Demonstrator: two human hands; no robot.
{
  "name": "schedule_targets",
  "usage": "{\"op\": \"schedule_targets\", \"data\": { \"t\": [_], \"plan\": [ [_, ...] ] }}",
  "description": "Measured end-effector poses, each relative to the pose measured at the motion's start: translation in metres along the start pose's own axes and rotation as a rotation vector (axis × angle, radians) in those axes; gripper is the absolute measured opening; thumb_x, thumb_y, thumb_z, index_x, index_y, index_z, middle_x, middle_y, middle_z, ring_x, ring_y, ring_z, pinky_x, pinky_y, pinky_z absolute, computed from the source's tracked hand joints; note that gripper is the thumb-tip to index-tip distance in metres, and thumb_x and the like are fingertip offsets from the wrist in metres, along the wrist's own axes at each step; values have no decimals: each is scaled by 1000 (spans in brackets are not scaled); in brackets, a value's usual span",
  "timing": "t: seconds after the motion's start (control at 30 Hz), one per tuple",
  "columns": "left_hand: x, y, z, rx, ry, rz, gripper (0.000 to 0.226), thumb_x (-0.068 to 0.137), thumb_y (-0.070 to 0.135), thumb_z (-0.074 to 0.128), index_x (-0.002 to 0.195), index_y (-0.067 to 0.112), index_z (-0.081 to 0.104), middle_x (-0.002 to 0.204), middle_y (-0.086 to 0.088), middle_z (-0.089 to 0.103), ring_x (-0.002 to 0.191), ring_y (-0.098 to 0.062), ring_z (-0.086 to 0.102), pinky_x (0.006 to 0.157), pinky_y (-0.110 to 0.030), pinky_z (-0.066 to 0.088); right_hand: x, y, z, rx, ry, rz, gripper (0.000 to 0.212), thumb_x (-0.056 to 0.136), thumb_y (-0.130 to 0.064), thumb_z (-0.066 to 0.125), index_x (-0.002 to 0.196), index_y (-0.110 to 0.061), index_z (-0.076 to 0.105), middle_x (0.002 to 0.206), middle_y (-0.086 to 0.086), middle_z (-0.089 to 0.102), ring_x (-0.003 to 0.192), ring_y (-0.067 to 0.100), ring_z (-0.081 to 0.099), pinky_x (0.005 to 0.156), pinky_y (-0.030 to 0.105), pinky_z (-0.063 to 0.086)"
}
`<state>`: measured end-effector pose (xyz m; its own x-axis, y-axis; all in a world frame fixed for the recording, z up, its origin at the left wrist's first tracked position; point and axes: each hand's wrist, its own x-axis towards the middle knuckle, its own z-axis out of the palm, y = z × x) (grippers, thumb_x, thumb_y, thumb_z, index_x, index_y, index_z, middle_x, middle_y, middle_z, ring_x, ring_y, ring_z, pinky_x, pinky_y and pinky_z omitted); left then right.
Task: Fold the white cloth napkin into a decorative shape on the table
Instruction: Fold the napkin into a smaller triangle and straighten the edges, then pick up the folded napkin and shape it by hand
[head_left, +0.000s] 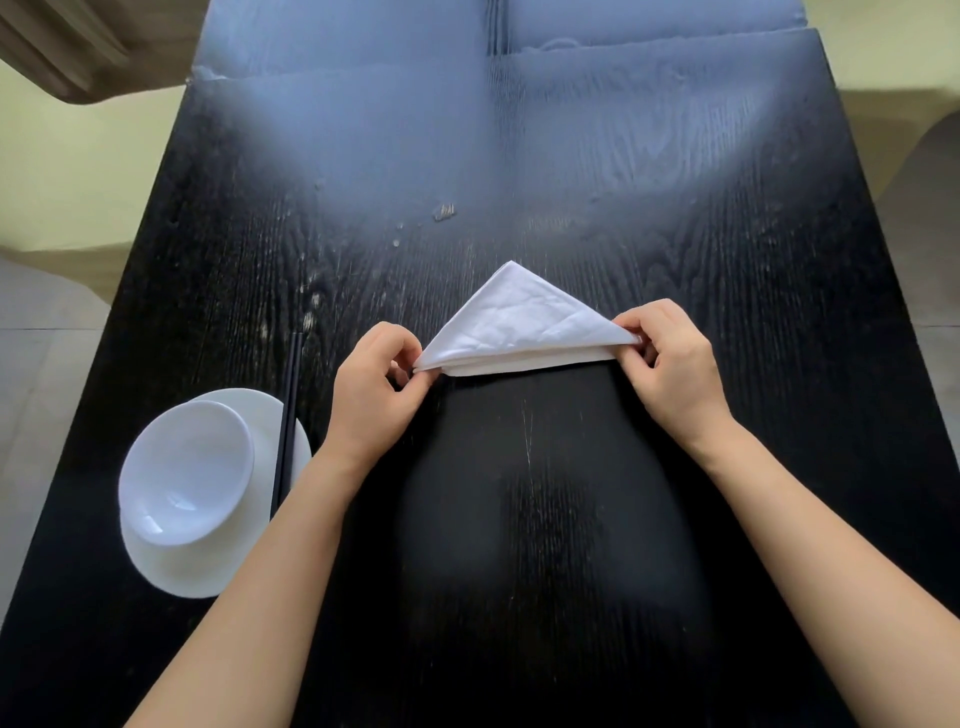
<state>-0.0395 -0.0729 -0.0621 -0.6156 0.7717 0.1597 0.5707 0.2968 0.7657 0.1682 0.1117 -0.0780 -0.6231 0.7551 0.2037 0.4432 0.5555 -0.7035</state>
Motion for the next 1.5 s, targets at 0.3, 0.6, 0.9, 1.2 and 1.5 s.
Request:
{"op": "schedule_targets", "data": {
  "t": [0.3,0.6,0.9,1.2,1.5],
  "plan": [
    [2,-1,8,168,42,-45,27,71,-3,62,60,9,41,60,-2,42,57,-16,38,52,-19,31,-2,7,3,-70,29,-95,13,75,13,51,77,0,54,78,11,52,69,11,39,61,18,31],
    [-8,-5,11,417,-23,44,16,80,21,46,70,8,45,70,-2,44,68,-19,39,50,-36,39,-6,19,-17,-142,-61,-216,22,90,-15,50,92,1,66,81,12,57,78,29,51,72,27,42],
    [14,44,6,296,121,4,34,74,22,50,104,6,56,101,-9,58,94,-27,52,83,-32,39,-9,14,-12,-204,-61,-289,9,86,-7,59,88,1,62,88,14,60,81,30,52,77,33,44],
    [66,49,41,270,-399,-387,34,85,40,59,104,12,53,95,4,55,91,-20,51,67,-28,38,5,3,-10,-52,-144,-99,15,82,-5,65,74,-4,53,84,9,58,80,26,48,72,28,40],
    [29,52,29,-55,-344,-154,24,83,26,67,102,15,57,88,-2,63,78,-14,54,63,-11,38,37,-28,-26,-14,-471,-33,46,81,-30,67,123,-18,51,110,-5,56,100,11,46,84,20,35]
  ]
}}
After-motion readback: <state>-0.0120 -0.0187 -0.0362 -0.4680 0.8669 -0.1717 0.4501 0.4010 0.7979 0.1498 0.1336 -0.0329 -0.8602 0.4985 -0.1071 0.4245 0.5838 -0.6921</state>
